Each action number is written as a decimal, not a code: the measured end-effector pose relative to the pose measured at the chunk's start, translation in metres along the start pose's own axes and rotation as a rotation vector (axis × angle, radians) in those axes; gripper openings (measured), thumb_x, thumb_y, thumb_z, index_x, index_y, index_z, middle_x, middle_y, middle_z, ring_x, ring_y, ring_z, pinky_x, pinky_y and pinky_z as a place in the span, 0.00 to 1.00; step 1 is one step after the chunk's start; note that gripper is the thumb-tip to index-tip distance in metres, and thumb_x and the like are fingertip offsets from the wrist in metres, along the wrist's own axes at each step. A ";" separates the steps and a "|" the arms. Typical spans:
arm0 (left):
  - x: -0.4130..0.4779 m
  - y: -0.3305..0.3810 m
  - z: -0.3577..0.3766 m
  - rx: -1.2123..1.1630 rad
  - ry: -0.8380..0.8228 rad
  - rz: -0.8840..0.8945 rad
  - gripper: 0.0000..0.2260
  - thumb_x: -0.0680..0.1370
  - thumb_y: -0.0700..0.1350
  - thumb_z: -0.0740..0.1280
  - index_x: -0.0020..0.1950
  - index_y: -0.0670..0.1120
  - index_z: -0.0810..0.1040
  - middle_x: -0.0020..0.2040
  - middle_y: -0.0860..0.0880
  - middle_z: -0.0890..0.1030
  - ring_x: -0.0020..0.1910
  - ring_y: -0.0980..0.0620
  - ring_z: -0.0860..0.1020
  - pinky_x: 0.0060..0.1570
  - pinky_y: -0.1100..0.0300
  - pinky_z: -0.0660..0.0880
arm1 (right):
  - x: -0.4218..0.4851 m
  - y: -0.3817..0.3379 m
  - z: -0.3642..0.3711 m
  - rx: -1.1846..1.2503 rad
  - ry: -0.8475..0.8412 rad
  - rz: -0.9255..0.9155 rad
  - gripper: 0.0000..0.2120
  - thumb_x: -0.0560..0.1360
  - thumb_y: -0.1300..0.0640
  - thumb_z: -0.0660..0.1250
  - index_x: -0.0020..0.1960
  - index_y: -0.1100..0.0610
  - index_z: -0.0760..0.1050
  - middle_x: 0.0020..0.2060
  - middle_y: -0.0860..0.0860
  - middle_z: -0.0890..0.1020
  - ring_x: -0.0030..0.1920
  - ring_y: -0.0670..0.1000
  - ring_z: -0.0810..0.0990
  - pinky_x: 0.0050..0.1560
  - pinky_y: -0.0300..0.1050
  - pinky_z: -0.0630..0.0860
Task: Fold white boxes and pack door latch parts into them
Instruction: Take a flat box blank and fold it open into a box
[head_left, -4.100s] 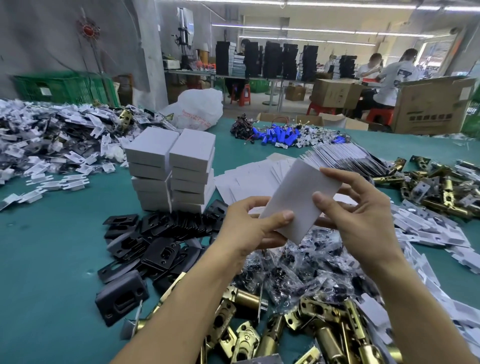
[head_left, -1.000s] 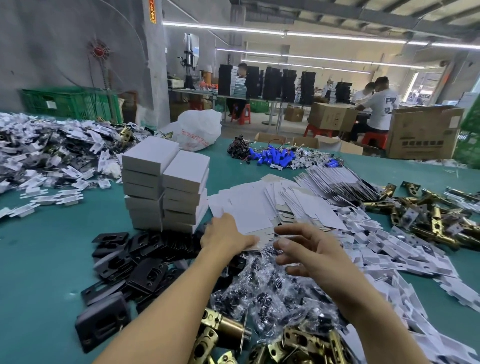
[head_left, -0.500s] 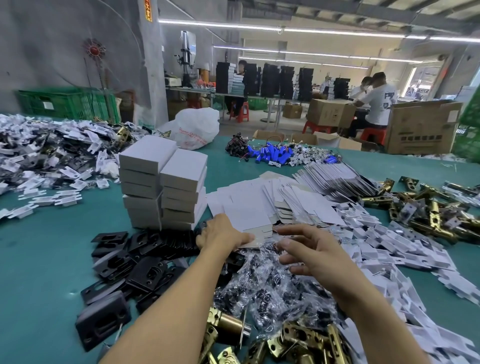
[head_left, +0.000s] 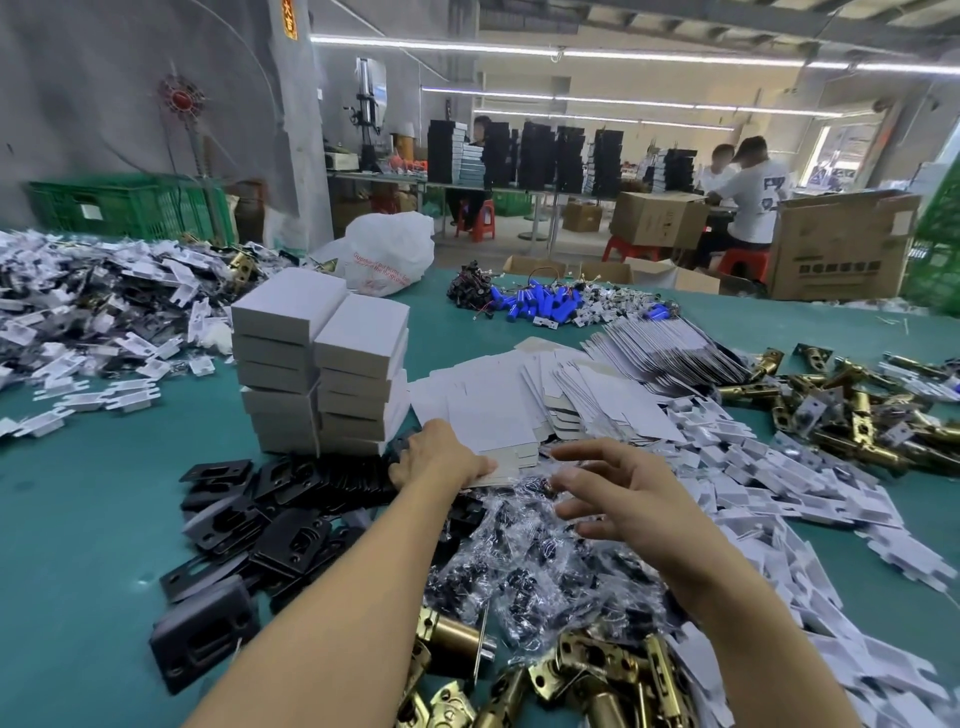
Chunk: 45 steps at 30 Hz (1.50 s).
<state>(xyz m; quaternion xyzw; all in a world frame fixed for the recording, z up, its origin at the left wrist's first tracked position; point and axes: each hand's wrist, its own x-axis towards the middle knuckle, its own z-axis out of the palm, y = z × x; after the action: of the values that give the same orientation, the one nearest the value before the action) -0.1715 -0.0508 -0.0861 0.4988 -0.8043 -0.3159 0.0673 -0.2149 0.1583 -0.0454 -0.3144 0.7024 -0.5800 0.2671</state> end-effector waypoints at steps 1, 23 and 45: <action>0.000 0.000 0.001 0.001 0.007 -0.003 0.34 0.71 0.60 0.76 0.69 0.44 0.69 0.71 0.42 0.72 0.69 0.40 0.72 0.65 0.47 0.69 | 0.000 0.000 0.000 0.001 0.001 -0.001 0.08 0.78 0.55 0.69 0.56 0.48 0.80 0.47 0.50 0.86 0.43 0.50 0.85 0.42 0.39 0.80; 0.006 0.008 0.007 -0.060 0.002 -0.065 0.31 0.70 0.54 0.79 0.67 0.44 0.72 0.68 0.43 0.74 0.69 0.41 0.71 0.65 0.50 0.69 | 0.002 -0.001 0.001 -0.001 -0.007 0.018 0.09 0.78 0.56 0.69 0.58 0.51 0.80 0.48 0.53 0.85 0.40 0.47 0.84 0.40 0.37 0.79; -0.090 0.022 -0.032 -0.899 -0.521 0.550 0.06 0.80 0.43 0.70 0.46 0.42 0.81 0.42 0.41 0.83 0.38 0.46 0.83 0.37 0.50 0.84 | 0.001 -0.004 -0.004 -0.363 0.373 -0.085 0.46 0.66 0.31 0.69 0.77 0.49 0.61 0.73 0.49 0.67 0.69 0.52 0.69 0.69 0.57 0.69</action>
<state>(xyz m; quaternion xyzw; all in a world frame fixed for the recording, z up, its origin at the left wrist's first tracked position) -0.1301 0.0178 -0.0301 0.1003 -0.6812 -0.7091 0.1521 -0.2182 0.1594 -0.0406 -0.2739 0.8183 -0.5032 0.0476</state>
